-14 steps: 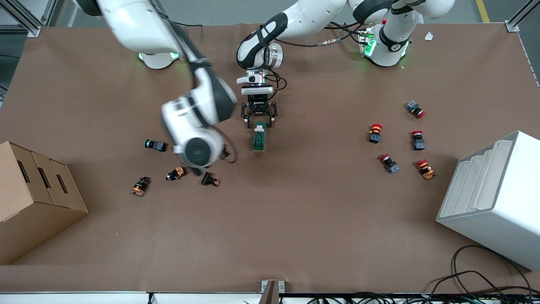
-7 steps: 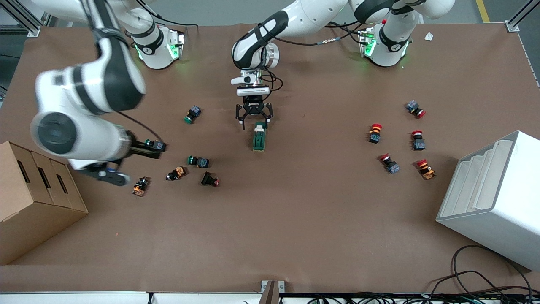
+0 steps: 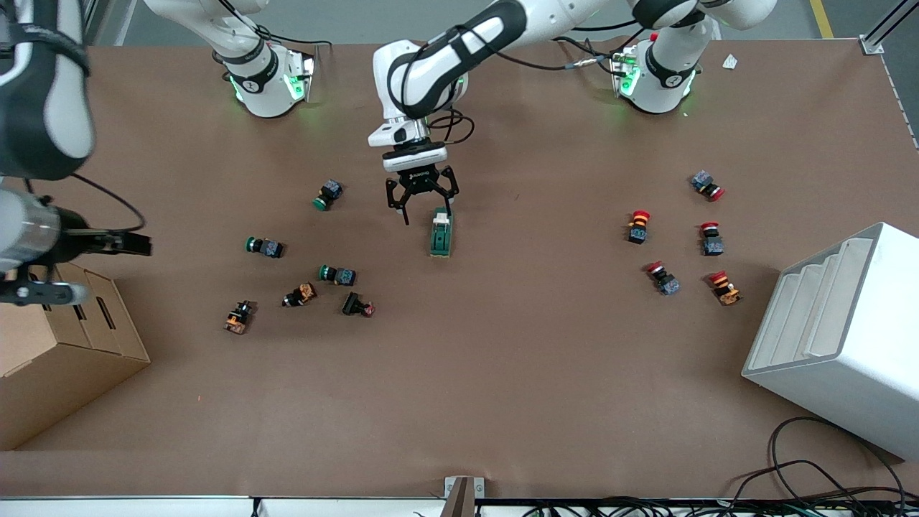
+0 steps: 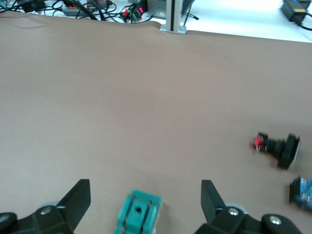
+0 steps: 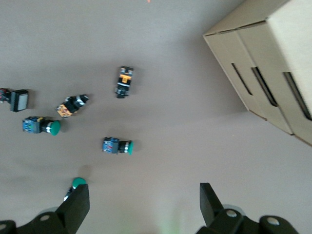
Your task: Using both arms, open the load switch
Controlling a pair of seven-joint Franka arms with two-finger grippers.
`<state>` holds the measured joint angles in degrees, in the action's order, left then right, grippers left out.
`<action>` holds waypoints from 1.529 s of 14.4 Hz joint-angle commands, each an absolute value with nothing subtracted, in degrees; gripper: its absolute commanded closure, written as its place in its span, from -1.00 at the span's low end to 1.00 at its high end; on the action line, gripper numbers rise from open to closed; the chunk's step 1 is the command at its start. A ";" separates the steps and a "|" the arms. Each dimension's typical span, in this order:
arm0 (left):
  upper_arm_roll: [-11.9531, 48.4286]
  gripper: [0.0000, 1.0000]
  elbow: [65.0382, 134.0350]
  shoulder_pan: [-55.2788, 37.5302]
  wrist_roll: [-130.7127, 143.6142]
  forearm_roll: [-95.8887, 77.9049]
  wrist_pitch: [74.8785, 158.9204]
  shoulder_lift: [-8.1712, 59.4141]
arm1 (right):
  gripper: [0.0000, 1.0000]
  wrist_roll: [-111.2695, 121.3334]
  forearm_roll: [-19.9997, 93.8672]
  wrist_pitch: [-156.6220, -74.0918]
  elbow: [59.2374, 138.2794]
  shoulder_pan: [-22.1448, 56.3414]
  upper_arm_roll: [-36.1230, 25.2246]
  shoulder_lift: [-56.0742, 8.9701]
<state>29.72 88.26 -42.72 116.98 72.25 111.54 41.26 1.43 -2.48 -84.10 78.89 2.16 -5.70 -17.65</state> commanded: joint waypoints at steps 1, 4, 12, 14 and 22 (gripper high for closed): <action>32.51 -1.00 85.97 -37.72 109.98 64.37 112.76 37.45 | -1.00 2.29 -2.72 -84.73 80.77 1.14 -4.48 -16.08; 32.61 -1.00 83.32 -33.77 97.78 49.97 112.59 32.01 | -1.00 3.94 -1.76 -84.73 80.68 0.09 -4.48 -16.26; 32.87 -1.00 83.23 -16.28 70.69 26.30 110.40 19.61 | -1.00 5.45 -1.67 -82.01 76.91 0.17 -3.78 -16.70; 32.87 -1.00 81.93 -12.59 64.81 21.65 107.07 17.67 | -1.00 5.45 -1.67 -81.13 76.82 0.09 -3.34 -16.70; 32.87 -1.00 76.20 5.68 39.13 7.32 93.43 14.42 | -1.00 4.92 1.24 -81.56 76.99 -0.44 -4.04 -16.08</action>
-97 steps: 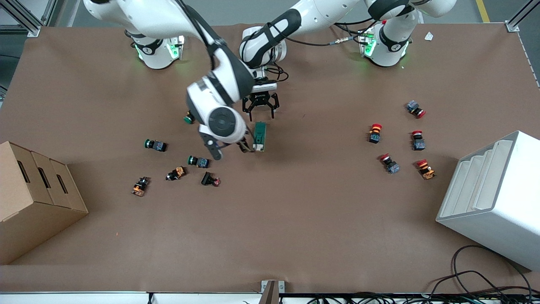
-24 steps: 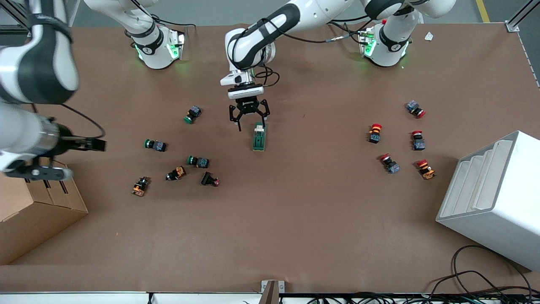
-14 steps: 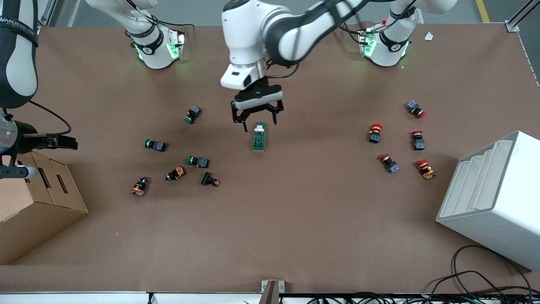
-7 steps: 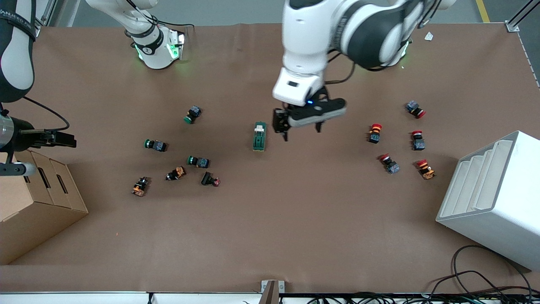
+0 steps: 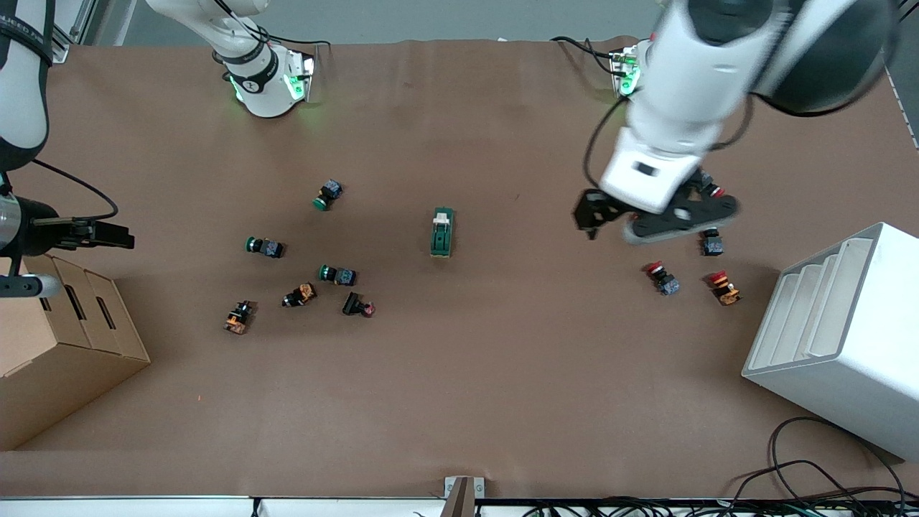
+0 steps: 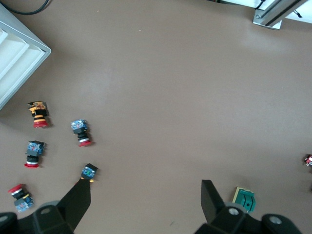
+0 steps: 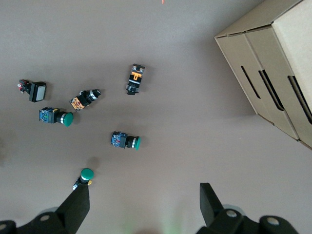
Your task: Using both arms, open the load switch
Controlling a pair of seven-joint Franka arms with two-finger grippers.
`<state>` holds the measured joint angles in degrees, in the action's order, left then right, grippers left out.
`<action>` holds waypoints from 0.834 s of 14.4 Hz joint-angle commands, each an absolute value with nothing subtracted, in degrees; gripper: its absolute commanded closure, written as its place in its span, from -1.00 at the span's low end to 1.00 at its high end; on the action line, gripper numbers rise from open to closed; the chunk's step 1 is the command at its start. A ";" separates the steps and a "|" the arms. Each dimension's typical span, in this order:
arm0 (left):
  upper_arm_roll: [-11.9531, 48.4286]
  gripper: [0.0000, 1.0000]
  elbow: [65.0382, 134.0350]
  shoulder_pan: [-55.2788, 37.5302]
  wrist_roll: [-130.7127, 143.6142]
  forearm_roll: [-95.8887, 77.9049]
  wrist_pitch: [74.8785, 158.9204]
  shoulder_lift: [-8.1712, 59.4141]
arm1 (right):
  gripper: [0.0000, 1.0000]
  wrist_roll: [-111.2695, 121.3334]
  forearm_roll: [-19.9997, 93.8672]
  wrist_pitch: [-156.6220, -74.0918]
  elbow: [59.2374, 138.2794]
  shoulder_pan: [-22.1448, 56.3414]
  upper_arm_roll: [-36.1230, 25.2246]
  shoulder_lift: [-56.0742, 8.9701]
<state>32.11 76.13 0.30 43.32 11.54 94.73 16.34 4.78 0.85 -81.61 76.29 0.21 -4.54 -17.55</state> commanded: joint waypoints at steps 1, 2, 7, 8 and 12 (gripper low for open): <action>32.17 -1.00 76.38 7.28 35.46 4.34 93.25 13.28 | -1.00 5.01 1.23 -81.48 76.99 -0.44 -3.96 -15.82; 29.64 -1.00 76.81 7.12 30.90 3.78 91.86 11.36 | -1.00 5.27 1.23 -81.47 77.08 -0.44 -3.96 -15.56; 12.60 -1.00 85.05 2.73 11.19 2.47 85.87 1.96 | -1.00 4.66 -3.52 -81.12 77.17 1.23 -3.69 -15.12; 9.96 -1.00 87.08 1.85 10.21 1.07 85.87 0.02 | -1.00 4.48 -3.52 -80.95 77.17 1.23 -3.78 -15.03; 6.50 -1.00 92.98 0.44 10.11 -0.26 85.87 -5.53 | -1.00 4.13 1.39 -79.28 77.52 -1.66 -3.96 -13.28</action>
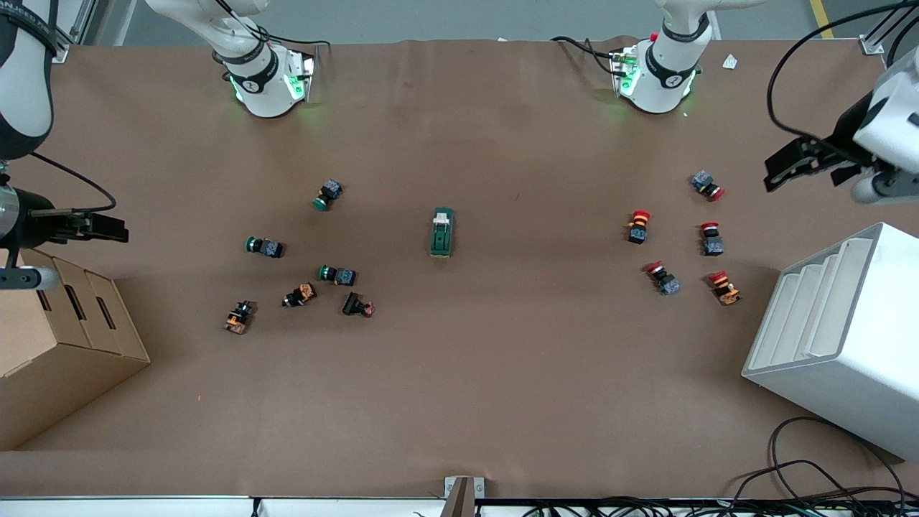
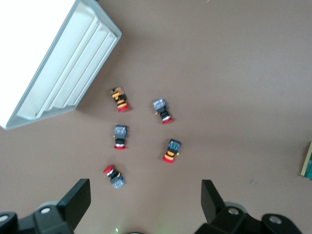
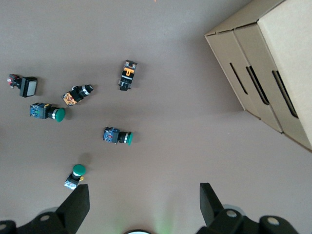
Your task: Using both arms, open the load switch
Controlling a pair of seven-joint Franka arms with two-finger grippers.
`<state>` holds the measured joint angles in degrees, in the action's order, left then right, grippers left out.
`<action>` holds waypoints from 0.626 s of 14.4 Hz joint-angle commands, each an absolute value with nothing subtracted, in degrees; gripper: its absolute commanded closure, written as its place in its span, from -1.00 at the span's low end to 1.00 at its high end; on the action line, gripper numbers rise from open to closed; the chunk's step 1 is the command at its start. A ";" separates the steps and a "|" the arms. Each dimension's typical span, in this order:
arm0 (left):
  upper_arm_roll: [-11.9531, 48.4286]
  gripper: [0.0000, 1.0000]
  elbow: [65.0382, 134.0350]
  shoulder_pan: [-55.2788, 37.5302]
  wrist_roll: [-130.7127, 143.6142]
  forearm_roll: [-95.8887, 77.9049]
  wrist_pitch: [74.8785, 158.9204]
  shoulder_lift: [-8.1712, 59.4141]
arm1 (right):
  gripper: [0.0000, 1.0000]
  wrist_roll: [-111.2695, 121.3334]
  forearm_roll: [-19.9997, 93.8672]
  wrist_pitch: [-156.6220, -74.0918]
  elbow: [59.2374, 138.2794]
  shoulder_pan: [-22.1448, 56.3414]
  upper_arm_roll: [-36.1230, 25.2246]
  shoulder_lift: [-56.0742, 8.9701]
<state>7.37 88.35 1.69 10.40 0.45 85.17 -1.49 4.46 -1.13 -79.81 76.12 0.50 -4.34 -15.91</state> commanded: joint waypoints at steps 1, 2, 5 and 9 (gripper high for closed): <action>6.50 -1.00 93.25 0.35 10.11 -0.35 85.87 -5.80 | -1.00 4.22 1.32 -79.19 77.95 -1.58 -3.87 -13.01; 6.16 -1.00 93.43 0.26 10.11 -0.70 85.96 -6.32 | -1.00 4.31 0.88 -79.62 79.09 -1.32 -3.87 -12.05; 3.08 -1.00 93.78 -1.05 8.27 -2.63 85.96 -7.12 | -1.00 4.57 0.44 -82.69 86.11 -1.23 -3.60 -6.35; 3.16 -1.00 93.60 -0.79 8.00 -2.64 85.96 -6.59 | -1.00 4.57 -2.81 -83.59 90.00 0.26 -3.43 -1.06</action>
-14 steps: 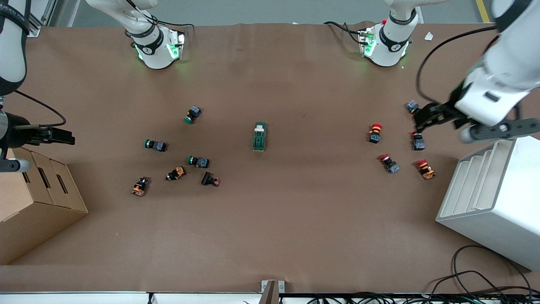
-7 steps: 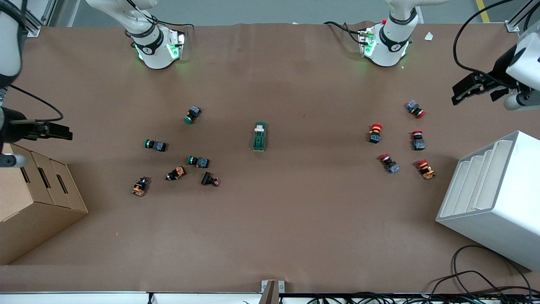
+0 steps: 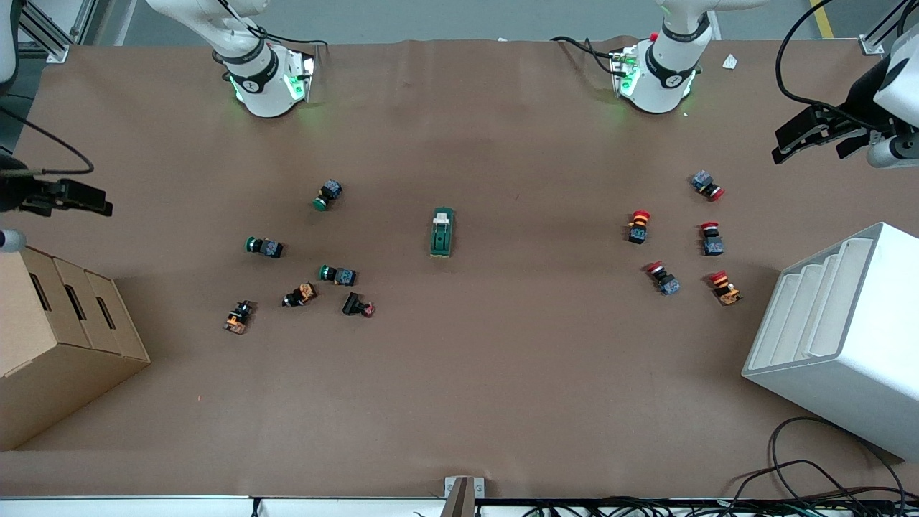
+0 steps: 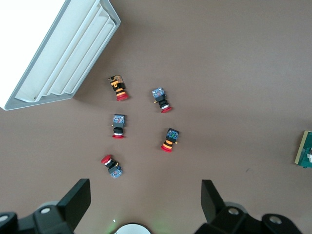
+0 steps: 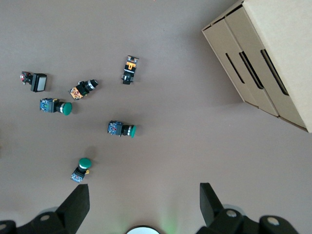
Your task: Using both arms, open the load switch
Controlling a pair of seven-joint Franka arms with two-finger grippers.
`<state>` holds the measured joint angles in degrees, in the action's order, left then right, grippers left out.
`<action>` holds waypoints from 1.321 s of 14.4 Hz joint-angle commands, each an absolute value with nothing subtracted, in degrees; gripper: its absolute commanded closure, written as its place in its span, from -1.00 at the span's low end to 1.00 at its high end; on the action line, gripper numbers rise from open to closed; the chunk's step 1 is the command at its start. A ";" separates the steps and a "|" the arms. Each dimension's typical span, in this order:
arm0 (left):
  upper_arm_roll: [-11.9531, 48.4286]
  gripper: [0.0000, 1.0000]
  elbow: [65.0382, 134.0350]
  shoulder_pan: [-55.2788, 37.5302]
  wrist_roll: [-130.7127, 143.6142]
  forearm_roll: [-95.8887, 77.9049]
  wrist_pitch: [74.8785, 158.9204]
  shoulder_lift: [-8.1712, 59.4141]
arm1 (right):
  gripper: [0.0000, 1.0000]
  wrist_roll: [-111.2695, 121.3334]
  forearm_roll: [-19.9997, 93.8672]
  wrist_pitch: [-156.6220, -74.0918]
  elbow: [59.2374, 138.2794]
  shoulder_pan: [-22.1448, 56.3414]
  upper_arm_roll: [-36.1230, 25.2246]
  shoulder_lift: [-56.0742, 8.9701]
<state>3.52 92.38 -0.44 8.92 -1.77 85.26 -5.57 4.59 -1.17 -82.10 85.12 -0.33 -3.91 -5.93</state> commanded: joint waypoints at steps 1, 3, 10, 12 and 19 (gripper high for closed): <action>3.16 -1.00 93.52 -0.88 8.00 -2.64 86.04 -6.42 | -1.00 4.66 -2.81 -83.50 90.70 0.09 -3.51 -0.10; 3.25 -1.00 93.69 -0.88 7.91 -2.64 86.57 -6.33 | -1.00 4.57 -2.81 -84.02 93.85 0.17 -3.52 3.41; 3.78 -1.00 93.52 -1.41 7.82 -2.64 87.97 -5.80 | -1.00 4.39 -2.38 -84.02 94.48 0.97 -3.25 7.73; 3.87 -1.00 93.25 -1.49 7.74 -2.72 88.07 -5.80 | -1.00 4.48 -2.02 -84.02 94.40 0.97 -3.25 8.52; 3.78 -1.00 92.55 -1.41 6.86 -2.55 87.72 -5.71 | -1.00 4.57 -2.02 -83.59 94.04 1.41 -3.25 9.14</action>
<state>3.90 93.08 -1.50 8.69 -1.86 87.82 -5.50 4.59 -1.53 -83.02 92.31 0.80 -3.15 7.70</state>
